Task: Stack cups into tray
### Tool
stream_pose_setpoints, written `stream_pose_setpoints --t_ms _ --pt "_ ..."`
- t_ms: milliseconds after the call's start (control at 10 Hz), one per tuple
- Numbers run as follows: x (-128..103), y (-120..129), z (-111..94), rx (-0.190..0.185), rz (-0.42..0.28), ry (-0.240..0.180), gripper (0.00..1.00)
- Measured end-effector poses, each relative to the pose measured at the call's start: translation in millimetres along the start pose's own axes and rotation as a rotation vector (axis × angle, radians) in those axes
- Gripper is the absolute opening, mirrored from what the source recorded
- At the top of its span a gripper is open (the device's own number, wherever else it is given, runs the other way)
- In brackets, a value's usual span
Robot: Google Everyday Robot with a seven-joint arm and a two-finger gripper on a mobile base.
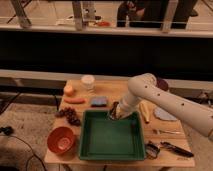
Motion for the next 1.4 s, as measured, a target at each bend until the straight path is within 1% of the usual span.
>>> stream_pose_setpoints --t_ms 600,800,1100,1400 --pt "-18.0 12.7 6.9 0.010 0.017 -0.023 0.00" --pt "-29.0 19.2 8.8 0.016 0.027 -0.026 0.00" --pt "-34.9 21.2 13.3 0.022 0.032 -0.032 0.00" --pt "-47.8 26.8 17.5 0.029 0.042 -0.035 0.00"
